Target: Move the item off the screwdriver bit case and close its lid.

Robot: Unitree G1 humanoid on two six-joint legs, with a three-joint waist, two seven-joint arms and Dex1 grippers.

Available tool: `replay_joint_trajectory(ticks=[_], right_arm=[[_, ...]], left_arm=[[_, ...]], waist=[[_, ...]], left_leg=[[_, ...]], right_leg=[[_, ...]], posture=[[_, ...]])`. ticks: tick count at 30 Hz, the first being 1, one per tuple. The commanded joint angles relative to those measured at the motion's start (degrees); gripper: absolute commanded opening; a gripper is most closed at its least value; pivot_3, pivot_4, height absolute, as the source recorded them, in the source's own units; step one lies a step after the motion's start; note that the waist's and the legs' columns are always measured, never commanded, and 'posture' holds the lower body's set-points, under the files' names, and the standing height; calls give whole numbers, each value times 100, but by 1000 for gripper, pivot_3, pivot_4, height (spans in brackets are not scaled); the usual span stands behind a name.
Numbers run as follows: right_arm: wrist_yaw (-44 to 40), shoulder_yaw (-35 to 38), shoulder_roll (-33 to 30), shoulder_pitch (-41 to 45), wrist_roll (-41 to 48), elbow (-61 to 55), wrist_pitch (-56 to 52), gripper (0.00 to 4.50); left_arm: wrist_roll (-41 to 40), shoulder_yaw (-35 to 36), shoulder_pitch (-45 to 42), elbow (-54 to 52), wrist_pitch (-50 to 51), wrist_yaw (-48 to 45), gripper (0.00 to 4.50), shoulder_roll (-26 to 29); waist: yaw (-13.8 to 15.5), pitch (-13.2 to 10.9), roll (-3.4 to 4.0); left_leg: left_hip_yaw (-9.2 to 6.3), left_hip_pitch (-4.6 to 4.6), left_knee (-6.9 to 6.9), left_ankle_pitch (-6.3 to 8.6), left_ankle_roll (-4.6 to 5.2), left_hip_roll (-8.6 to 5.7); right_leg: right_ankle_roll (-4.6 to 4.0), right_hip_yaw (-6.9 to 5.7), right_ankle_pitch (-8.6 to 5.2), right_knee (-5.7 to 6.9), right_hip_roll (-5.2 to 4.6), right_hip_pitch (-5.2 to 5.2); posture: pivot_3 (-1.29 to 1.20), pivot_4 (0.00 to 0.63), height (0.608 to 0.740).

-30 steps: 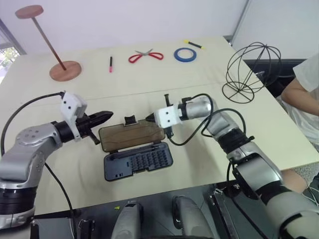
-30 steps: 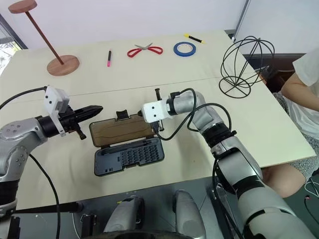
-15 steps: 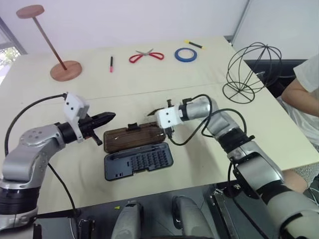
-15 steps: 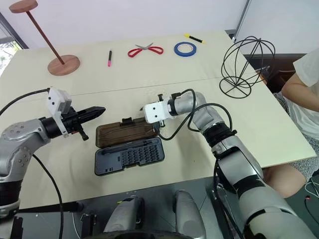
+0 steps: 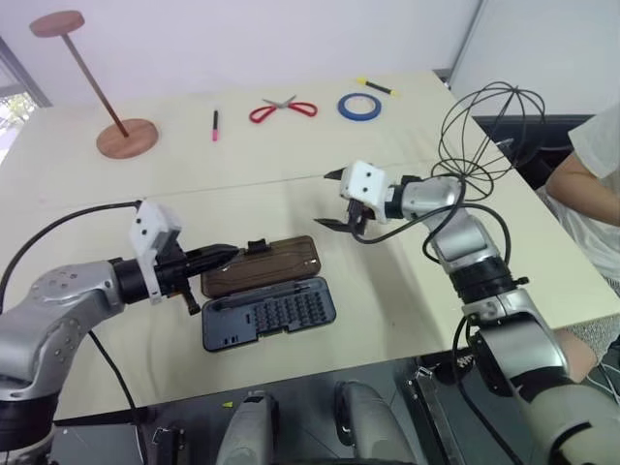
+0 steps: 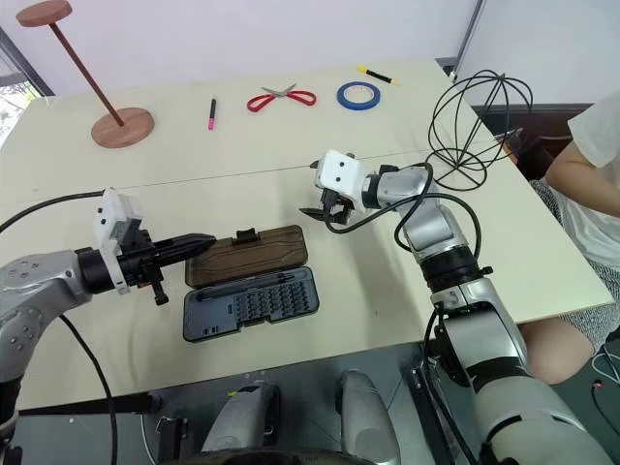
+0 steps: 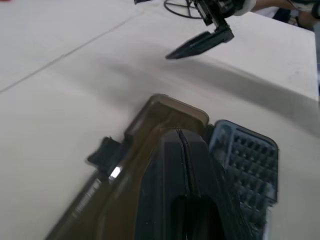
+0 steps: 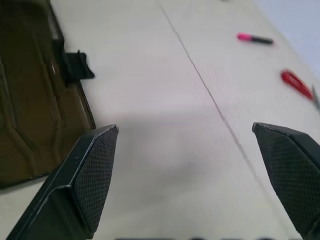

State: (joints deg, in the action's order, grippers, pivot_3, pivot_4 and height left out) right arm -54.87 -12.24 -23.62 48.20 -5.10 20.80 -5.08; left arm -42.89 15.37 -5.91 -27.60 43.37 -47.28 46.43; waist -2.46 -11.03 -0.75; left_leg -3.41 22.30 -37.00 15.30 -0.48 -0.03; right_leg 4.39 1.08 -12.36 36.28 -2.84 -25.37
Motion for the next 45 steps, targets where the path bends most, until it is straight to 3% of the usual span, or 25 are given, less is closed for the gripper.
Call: replay_joint_trajectory(ticks=[1,5,9,19,22,28,29,34,45], right_arm=[[208,274,-6,-182,275,-689,-563,4500],[368,278,13,-450,358,-1077,-897,4500],[483,220,56,-583,394,-1270,-1035,4500],[562,-7,177,-542,397,-1276,-982,4500],[564,-63,197,-542,407,-1288,-974,4500],[511,-162,220,-519,397,-1190,-930,4500],[488,-183,217,-510,396,-1165,-917,4500],[302,-314,202,-413,405,-949,-983,4500],[-532,-535,498,653,535,354,-1694,4500]], left_arm=[[-312,319,287,-413,239,24,535,166],[-539,563,580,-552,509,-7,2303,382],[-552,692,950,-718,488,-187,4438,581],[472,119,1622,-531,-494,-476,4438,553],[604,48,1852,-505,-702,-573,3549,489],[791,-68,2178,-435,-978,-667,386,342],[819,-86,2211,-425,-1010,-676,43,324],[946,-171,2301,-293,-1153,-745,43,252],[1338,-608,2307,350,-1545,-882,43,111]], waist=[[4,0,0],[6,0,0],[5,0,0],[12,0,0],[8,0,0],[6,0,0],[7,0,0],[7,0,0],[7,1,2]], left_leg=[[0,-1,1,0,0,0],[-1,0,0,0,0,0],[2,0,-1,0,0,0],[3,0,0,0,0,0],[4,0,0,0,0,0],[4,0,0,0,0,0],[4,0,0,0,0,0],[4,0,0,0,0,0],[3,-2,2,1,1,1]], right_leg=[[0,0,0,0,0,0],[0,-1,0,-1,0,0],[-1,0,-1,-1,0,1],[-3,0,-2,-3,1,1],[-3,0,-2,-3,1,1],[-4,0,-3,-4,1,1],[-4,0,-3,-4,1,1],[-3,-1,-2,-4,0,1],[-4,-2,-2,-3,2,1]], posture=[[0,150,740],[0,150,740],[0,150,740],[0,150,740],[0,150,740],[0,150,740],[0,150,740],[0,150,740],[0,150,740]])
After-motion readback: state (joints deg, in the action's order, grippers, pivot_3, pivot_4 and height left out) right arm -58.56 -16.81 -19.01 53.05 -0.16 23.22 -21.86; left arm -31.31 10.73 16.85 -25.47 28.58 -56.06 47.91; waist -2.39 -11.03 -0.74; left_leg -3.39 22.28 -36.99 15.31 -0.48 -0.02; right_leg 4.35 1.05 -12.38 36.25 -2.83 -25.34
